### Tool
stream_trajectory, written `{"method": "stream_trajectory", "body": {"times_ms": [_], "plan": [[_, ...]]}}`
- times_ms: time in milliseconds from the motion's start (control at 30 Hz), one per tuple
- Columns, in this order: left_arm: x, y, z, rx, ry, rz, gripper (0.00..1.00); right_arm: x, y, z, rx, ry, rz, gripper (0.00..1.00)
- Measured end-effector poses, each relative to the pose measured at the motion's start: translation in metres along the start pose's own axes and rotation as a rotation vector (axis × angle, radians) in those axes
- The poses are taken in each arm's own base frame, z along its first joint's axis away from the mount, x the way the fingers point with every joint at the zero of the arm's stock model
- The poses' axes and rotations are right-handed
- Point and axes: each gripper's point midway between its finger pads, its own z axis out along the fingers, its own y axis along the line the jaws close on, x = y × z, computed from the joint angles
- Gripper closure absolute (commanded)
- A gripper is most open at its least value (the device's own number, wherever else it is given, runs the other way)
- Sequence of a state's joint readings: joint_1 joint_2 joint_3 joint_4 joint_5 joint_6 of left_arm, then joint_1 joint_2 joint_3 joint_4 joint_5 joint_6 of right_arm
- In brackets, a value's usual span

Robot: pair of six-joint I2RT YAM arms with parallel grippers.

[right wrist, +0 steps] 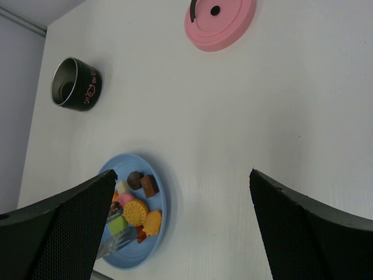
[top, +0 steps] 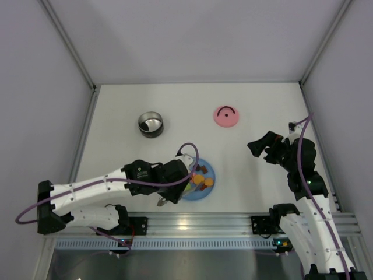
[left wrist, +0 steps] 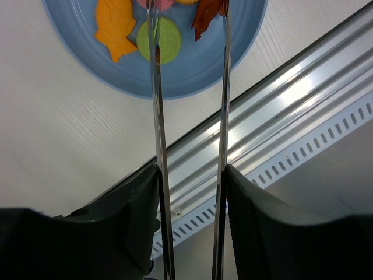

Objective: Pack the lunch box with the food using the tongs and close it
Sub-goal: Pick up the fake food from the plate.

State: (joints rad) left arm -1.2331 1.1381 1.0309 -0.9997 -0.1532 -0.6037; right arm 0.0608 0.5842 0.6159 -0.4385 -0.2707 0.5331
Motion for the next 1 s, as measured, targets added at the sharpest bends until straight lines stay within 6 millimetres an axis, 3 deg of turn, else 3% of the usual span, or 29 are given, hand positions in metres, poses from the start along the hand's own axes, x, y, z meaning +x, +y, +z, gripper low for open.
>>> {"method": "stream_trajectory", "body": {"times_ms": [267, 1000], "plan": [[-0.009, 0.004, -0.001, -0.034, -0.035, -0.006, 0.48, 0.0, 0.0, 0.0, 0.0, 0.0, 0.0, 0.05], [-0.006, -0.005, 0.007, -0.015, 0.015, 0.008, 0.5, -0.001, 0.001, -0.001, -0.003, -0.006, -0.004, 0.05]]}}
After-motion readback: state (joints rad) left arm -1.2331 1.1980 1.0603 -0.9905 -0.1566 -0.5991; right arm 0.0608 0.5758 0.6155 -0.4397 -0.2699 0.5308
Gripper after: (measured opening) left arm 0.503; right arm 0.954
